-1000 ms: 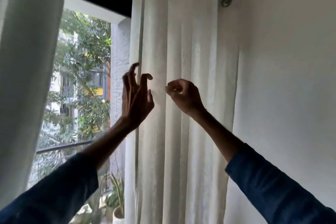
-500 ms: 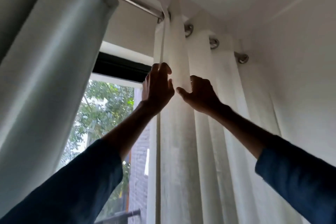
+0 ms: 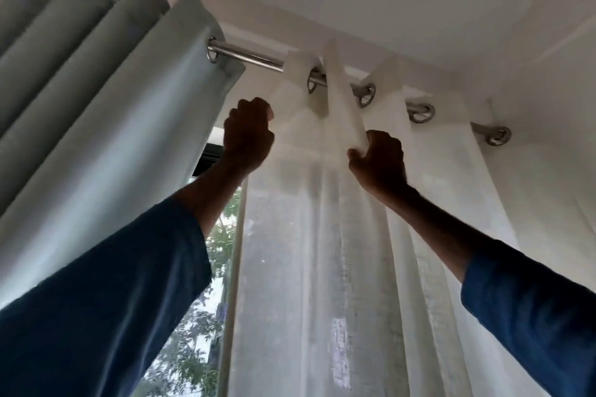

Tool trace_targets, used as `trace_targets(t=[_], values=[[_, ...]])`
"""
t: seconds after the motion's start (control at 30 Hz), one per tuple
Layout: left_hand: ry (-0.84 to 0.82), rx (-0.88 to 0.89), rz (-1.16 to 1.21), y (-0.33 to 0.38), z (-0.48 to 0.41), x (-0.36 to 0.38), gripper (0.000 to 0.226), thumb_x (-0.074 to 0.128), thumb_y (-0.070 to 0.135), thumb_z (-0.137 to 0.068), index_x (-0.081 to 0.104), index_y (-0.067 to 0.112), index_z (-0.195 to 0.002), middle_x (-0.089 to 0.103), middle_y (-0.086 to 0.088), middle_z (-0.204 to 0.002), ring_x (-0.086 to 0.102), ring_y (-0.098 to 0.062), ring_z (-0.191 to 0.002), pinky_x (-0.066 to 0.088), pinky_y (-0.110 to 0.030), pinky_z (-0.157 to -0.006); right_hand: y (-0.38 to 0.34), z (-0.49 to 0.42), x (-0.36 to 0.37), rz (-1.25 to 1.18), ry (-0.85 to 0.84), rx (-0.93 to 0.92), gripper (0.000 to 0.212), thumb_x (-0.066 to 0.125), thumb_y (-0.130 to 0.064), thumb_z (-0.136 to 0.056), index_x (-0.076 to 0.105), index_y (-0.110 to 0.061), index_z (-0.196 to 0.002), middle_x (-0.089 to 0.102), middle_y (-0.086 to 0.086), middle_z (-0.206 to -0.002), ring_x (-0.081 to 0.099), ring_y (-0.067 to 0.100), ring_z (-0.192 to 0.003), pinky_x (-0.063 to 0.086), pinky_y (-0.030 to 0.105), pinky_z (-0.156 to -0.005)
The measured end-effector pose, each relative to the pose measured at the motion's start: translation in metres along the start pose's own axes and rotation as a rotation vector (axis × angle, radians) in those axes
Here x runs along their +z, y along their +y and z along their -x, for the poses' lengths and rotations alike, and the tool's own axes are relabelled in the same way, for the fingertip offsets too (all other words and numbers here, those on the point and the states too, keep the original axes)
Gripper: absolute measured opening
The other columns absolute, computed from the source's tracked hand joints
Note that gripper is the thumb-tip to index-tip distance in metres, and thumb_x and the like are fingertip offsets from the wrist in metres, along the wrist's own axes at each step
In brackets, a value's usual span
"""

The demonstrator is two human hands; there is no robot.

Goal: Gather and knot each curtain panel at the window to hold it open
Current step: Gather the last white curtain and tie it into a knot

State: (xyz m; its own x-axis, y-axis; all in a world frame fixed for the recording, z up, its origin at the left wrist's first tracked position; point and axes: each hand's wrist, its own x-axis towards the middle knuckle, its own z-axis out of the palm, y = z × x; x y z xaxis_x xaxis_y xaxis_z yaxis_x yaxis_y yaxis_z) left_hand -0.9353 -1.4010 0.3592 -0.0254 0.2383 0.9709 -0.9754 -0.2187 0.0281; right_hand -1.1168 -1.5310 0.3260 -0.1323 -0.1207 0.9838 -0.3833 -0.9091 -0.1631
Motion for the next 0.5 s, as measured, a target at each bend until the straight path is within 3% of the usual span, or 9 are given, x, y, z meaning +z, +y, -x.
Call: trace_targets(t=[0.1, 0.23, 0.3, 0.37, 0.4, 0.5], values=[[0.042, 0.006, -0.125, -0.016, -0.012, -0.018, 0.033, 0.052, -0.002, -0.085, 0.063, 0.007, -0.115, 0.059, -0.021, -0.113, 0.058, -0.041, -0.104, 0.047, -0.043, -0.087, -0.007, -0.003, -0.001, -0.036, 0.05, -0.035, 0.026, 0.06, -0.018, -0.093, 0.06, -0.002, -0.113, 0.062, 0.017, -0.12, 0.054, 0.038, -0.115, 0.044, 0.036, -0.086], [0.06, -0.042, -0.235, -0.052, -0.024, -0.044, 0.029, 0.049, 0.001, -0.084, 0.065, 0.009, -0.107, 0.063, -0.02, -0.108, 0.06, -0.041, -0.1, 0.046, -0.037, -0.072, -0.021, -0.005, 0.005, -0.088, 0.027, -0.035, 0.025, 0.063, -0.018, -0.09, 0.06, -0.001, -0.108, 0.062, 0.019, -0.116, 0.055, 0.039, -0.113, 0.048, 0.04, -0.085], [0.063, -0.016, -0.3, -0.065, -0.022, -0.054, 0.03, 0.049, 0.001, -0.081, 0.063, 0.008, -0.107, 0.062, -0.022, -0.106, 0.06, -0.042, -0.1, 0.047, -0.044, -0.081, -0.029, -0.003, 0.008, -0.127, 0.02, -0.018, 0.015, 0.065, -0.018, -0.087, 0.058, -0.004, -0.089, 0.063, 0.015, -0.096, 0.06, 0.038, -0.097, 0.048, 0.035, -0.071], [0.038, 0.005, -0.305, -0.065, -0.021, -0.062, 0.029, 0.054, -0.001, -0.079, 0.063, 0.007, -0.106, 0.061, -0.022, -0.105, 0.06, -0.044, -0.099, 0.046, -0.046, -0.083, -0.035, -0.003, 0.011, -0.158, 0.046, 0.0, 0.026, 0.065, -0.015, -0.084, 0.044, -0.011, -0.068, 0.055, 0.005, -0.072, 0.059, 0.035, -0.077, 0.038, 0.028, -0.058], [0.018, 0.024, -0.283, -0.064, -0.02, -0.064, 0.03, 0.054, -0.001, -0.078, 0.063, 0.009, -0.105, 0.062, -0.021, -0.104, 0.059, -0.043, -0.099, 0.046, -0.045, -0.083, -0.037, -0.002, 0.013, -0.165, 0.054, -0.001, 0.029, 0.065, -0.015, -0.084, 0.041, -0.012, -0.067, 0.054, 0.005, -0.071, 0.058, 0.035, -0.076, 0.036, 0.027, -0.058], [-0.008, 0.079, -0.154, -0.05, -0.02, -0.07, 0.029, 0.055, 0.008, -0.076, 0.068, 0.019, -0.099, 0.067, -0.013, -0.103, 0.062, -0.036, -0.099, 0.049, -0.039, -0.086, -0.042, 0.001, 0.014, -0.106, 0.089, -0.005, 0.017, 0.062, -0.021, -0.093, 0.059, -0.004, -0.094, 0.065, 0.017, -0.104, 0.06, 0.039, -0.103, 0.047, 0.037, -0.074]])
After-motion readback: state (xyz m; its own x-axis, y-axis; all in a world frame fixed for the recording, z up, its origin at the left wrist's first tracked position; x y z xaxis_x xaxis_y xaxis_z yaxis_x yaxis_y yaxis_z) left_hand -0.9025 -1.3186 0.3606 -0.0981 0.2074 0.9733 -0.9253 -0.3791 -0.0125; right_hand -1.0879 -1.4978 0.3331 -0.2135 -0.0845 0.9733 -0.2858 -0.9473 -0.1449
